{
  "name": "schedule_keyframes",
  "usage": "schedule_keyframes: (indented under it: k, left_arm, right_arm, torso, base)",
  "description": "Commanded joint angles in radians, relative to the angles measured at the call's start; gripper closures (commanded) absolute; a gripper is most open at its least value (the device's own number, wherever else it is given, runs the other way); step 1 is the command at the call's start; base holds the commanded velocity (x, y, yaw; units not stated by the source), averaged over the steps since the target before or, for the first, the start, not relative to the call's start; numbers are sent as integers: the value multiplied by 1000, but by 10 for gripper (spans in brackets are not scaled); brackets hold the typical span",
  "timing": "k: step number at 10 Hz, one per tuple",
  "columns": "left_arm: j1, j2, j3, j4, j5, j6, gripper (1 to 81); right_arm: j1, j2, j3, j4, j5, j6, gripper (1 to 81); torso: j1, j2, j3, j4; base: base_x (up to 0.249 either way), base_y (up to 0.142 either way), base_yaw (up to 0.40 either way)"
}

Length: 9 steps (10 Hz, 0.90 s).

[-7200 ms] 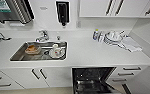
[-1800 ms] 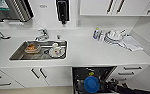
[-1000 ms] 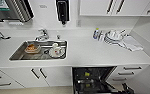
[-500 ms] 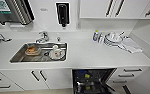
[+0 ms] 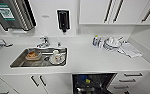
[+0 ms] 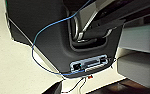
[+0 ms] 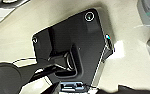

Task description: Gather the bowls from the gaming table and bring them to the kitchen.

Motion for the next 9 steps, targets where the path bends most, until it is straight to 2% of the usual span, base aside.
schedule_keyframes:
  k: [1,3,6,7,8,9]
  left_arm:
    - [18,13,6,50,66,2,10]
    - [18,20,-4,55,68,3,10]
    - [18,39,-29,59,80,3,10]
    - [18,49,-50,67,83,3,10]
    - [18,63,-58,92,100,5,10]
    - [18,72,-61,98,109,5,10]
  right_arm:
    - [-83,61,-85,-67,30,-8,10]
    - [-103,153,-178,-67,38,-9,10]
    - [-97,231,-256,-76,37,-11,10]
    - [-83,257,-293,-67,37,-3,10]
    - [-62,280,-328,-65,29,3,10]
    - [-40,296,-350,-35,29,38,10]
  torso:
    - [63,-97,0,0]
    - [106,-168,0,0]
    - [177,-283,1,0]
    - [201,-320,1,0]
    - [223,-357,1,0]
    - [244,-389,1,0]
  base:
    - [0,0,0]
    - [0,0,0]
    - [0,0,0]
    - [0,0,0]
    - [0,0,0]
    - [0,0,0]
